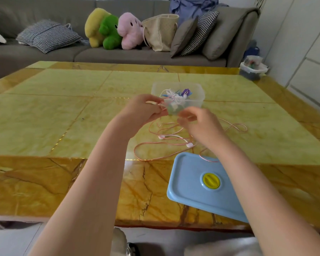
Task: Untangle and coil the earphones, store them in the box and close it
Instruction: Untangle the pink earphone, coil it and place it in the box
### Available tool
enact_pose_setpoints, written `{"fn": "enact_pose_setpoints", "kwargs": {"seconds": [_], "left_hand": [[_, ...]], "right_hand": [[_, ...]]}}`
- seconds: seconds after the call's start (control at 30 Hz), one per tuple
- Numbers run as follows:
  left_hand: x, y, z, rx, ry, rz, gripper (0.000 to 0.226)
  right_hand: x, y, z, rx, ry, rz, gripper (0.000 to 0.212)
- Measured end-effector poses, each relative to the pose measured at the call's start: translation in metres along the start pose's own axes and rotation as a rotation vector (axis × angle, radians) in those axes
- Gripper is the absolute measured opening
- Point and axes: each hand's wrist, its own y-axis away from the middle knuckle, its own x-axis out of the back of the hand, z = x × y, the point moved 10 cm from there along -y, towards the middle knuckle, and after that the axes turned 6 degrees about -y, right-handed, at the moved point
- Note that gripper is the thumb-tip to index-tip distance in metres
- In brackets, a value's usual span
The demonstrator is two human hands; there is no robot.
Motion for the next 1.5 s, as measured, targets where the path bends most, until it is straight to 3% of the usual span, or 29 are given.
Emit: {"fn": "enact_pose_setpoints", "kwargs": {"seconds": [0.1,0.27,0.37,0.43,0.53,0.63,0.9,1.0,1.13,1.23,1.37,1.5], "left_hand": [[-0.015,0.004,0.008,-0.062,-0.004,-0.070,0.018],[-0.017,0.000,0.015,-0.179,-0.340,-0.028,0.013],[-0.026,0.001,0.019,-0.277,-0.582,-0.010,0.018],[-0.031,0.003,0.018,-0.281,-0.535,-0.065,0.026],[-0.027,0.002,0.015,-0.233,-0.469,-0.103,0.027],[-0.015,-0.001,0.011,-0.220,-0.497,-0.032,0.021],[-0.008,0.001,0.022,-0.282,-0.544,0.069,0.013],[0.000,0.001,0.024,-0.258,-0.556,0.107,0.017],[0.003,-0.003,0.017,-0.199,-0.545,0.104,0.024],[-0.001,-0.006,0.010,-0.145,-0.513,0.072,0.027],[0.000,-0.009,0.006,-0.096,-0.470,0.074,0.026],[-0.004,-0.007,0.005,-0.083,-0.436,0.063,0.026]], "right_hand": [[-0.001,-0.002,0.001,-0.066,-0.324,0.079,0.011],[-0.015,0.004,0.015,-0.332,-0.842,0.075,0.036],[-0.015,0.003,0.013,-0.308,-0.800,0.074,0.027],[-0.010,0.004,0.015,-0.281,-0.742,0.119,0.016],[0.000,0.006,0.027,-0.314,-0.805,0.204,0.018],[0.004,0.007,0.035,-0.362,-0.949,0.258,0.014],[0.010,0.009,0.041,-0.435,-1.047,0.364,0.018],[0.012,0.010,0.051,-0.507,-1.107,0.383,0.018],[0.006,0.008,0.056,-0.547,-1.376,0.313,0.018],[0.001,0.009,0.050,-0.549,-1.390,0.238,0.016],[0.008,0.009,0.053,-0.524,-1.375,0.269,0.022],[0.025,0.009,0.056,-0.435,-0.740,0.315,0.009]]}}
